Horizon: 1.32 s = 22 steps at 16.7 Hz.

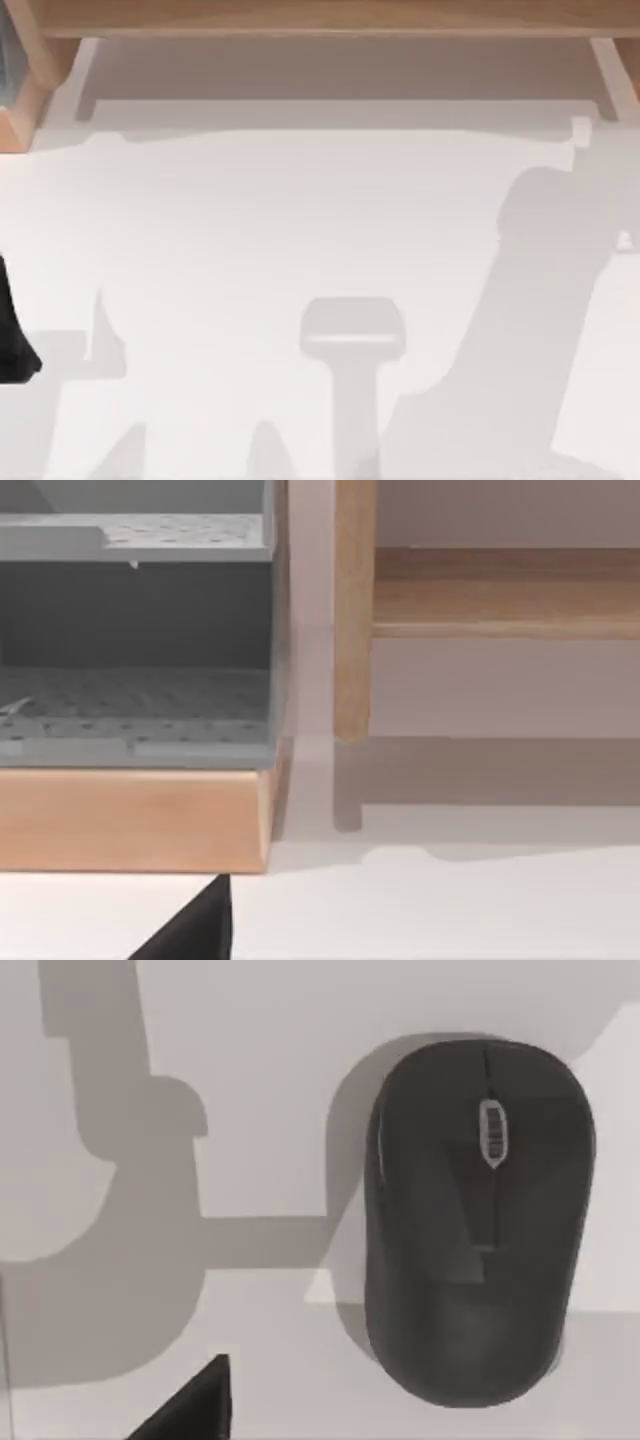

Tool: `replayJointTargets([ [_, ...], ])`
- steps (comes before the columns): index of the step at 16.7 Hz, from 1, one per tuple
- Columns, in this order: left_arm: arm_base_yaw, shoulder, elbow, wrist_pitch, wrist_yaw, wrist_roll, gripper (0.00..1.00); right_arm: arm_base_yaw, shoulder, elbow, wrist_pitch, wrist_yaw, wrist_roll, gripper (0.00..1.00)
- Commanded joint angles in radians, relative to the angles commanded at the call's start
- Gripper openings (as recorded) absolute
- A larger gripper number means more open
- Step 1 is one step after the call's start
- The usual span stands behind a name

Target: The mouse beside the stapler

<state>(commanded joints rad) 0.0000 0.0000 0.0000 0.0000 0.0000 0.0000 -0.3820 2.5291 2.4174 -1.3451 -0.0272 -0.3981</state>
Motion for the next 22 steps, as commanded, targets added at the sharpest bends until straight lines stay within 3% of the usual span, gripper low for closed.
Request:
replayJointTargets([
  [9,0.000,0.000,0.000,0.000,0.000,0.000,1.00,0.006,0.073,0.072,-0.022,-0.002,-0.008,1.00],
  [17,0.000,0.000,0.000,0.000,0.000,0.000,1.00,-0.026,-0.092,0.069,-0.178,-0.007,-0.046,1.00],
  [22,0.000,0.000,0.000,0.000,0.000,0.000,1.00,-0.023,-0.068,0.015,-0.103,-0.005,-0.044,1.00],
])
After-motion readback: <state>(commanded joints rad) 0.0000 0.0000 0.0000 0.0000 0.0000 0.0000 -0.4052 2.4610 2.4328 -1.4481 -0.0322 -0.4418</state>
